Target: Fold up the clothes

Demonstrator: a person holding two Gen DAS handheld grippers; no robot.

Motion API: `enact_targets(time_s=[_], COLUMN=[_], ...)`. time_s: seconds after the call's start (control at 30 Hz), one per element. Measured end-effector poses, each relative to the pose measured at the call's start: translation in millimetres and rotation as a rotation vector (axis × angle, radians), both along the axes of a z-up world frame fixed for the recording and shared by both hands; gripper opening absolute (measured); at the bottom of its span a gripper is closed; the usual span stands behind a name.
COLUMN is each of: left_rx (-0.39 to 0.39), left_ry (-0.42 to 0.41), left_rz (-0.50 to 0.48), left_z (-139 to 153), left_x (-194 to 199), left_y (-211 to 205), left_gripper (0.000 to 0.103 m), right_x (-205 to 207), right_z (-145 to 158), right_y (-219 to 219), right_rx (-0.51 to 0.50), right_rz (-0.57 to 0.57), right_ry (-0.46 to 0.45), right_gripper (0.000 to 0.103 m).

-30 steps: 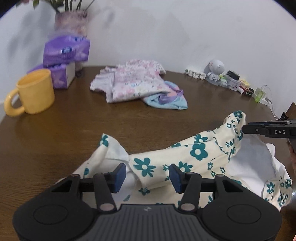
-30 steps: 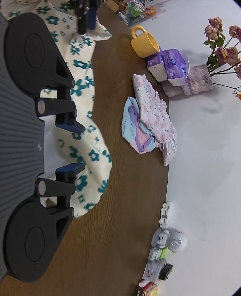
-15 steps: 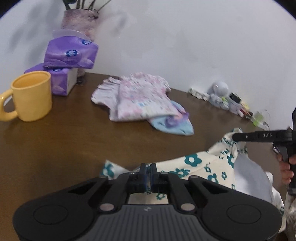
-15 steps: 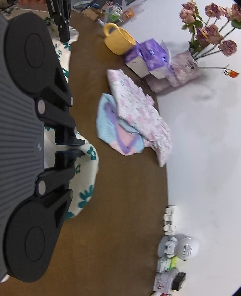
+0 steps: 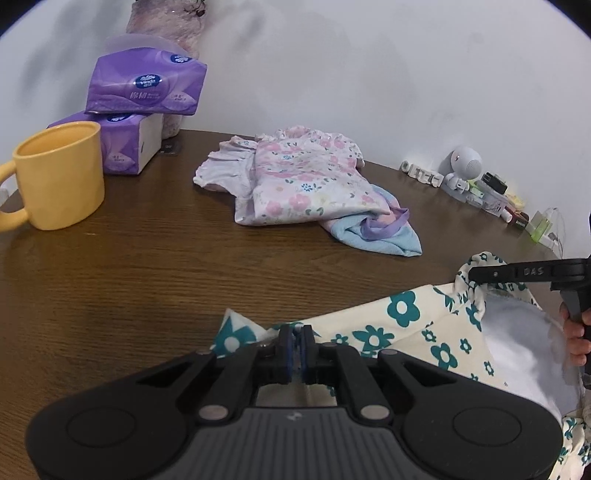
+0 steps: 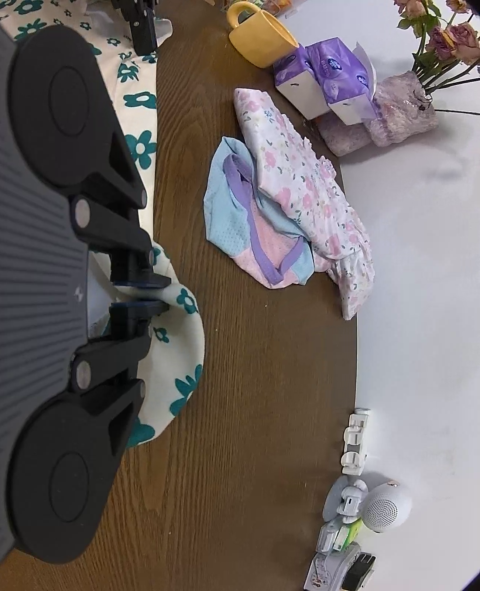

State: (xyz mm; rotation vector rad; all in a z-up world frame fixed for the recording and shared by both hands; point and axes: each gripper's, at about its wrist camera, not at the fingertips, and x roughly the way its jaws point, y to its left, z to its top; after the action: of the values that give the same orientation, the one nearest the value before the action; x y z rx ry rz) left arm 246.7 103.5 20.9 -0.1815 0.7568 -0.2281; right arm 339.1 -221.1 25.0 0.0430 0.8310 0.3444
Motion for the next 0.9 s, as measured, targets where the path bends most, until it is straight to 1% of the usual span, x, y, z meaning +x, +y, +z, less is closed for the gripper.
enact_targets(time_s=[0.03, 0.07, 0.1, 0.13, 0.17, 0.23, 0.3, 0.33, 0.4, 0.5, 0.6, 0.67, 0.77, 0.83, 0.87, 0.9], left_rx=[-0.007, -0.006, -0.005, 0.008, 0.021, 0.041, 0.050, 0.059, 0.075, 0.106, 0.138, 0.146, 0.125, 0.109, 0.101, 0.100], left_ry=[-0.003, -0.014, -0.025, -0.047, -0.070, -0.114, -0.140, -0.141, -0.143, -0.145, -0.133, -0.112, -0.080, -0.063, -0.057, -0.056], left_rz=[0.007, 0.013, 0.018, 0.018, 0.018, 0.007, -0.033, -0.057, -0.106, -0.174, -0.216, -0.220, -0.220, -0.219, -0.219, -0.219], left_z=[1.6, 4.4, 7.5, 12.7, 18.0, 28.7, 35.8, 35.6, 35.2, 30.0, 20.2, 13.9, 6.5, 3.2, 1.9, 1.4], left_x=[-1.9, -5.1, -8.4, -13.0, -17.8, -28.5, -38.6, -42.2, -49.4, -57.7, -61.1, -59.9, -55.1, -53.4, -53.1, -53.2], left_y=[0.6, 1.3, 1.9, 1.6, 1.2, 0.0, -4.2, -8.8, -18.0, -33.5, -45.3, -47.7, -46.1, -44.3, -43.7, -43.4], left_gripper=[0.006, 0.011, 0.013, 0.018, 0.025, 0.033, 0.037, 0.039, 0.039, 0.039, 0.039, 0.038, 0.038, 0.038, 0.038, 0.038], right_x=[-1.6, -3.9, -7.8, -12.0, -15.9, -22.8, -30.1, -33.4, -39.7, -46.7, -51.3, -53.7, -53.7, -50.7, -49.1, -47.7], right_z=[6.5, 14.2, 23.7, 32.8, 40.4, 48.3, 45.0, 39.4, 26.0, 10.2, 9.4, 9.2, 0.6, -5.6, -7.6, -8.1], right_y=[-5.7, -12.4, -20.4, -27.9, -34.8, -45.4, -50.8, -50.7, -46.6, -40.2, -46.4, -55.5, -67.0, -72.2, -74.2, -75.2], right_rx=[0.025, 0.047, 0.055, 0.045, 0.026, -0.045, -0.128, -0.163, -0.236, -0.327, -0.307, -0.294, -0.278, -0.221, -0.190, -0.164], right_rz=[-0.001, -0.003, -0.009, -0.019, -0.027, -0.032, -0.006, 0.017, 0.064, 0.082, 0.058, 0.042, 0.032, 0.036, 0.039, 0.042], right_ry=[-0.010, -0.029, -0.064, -0.101, -0.131, -0.162, -0.161, -0.149, -0.126, -0.124, -0.129, -0.120, -0.080, -0.047, -0.036, -0.031], right_gripper=[0.014, 0.022, 0.026, 0.029, 0.031, 0.035, 0.036, 0.036, 0.036, 0.036, 0.038, 0.039, 0.039, 0.039, 0.037, 0.030])
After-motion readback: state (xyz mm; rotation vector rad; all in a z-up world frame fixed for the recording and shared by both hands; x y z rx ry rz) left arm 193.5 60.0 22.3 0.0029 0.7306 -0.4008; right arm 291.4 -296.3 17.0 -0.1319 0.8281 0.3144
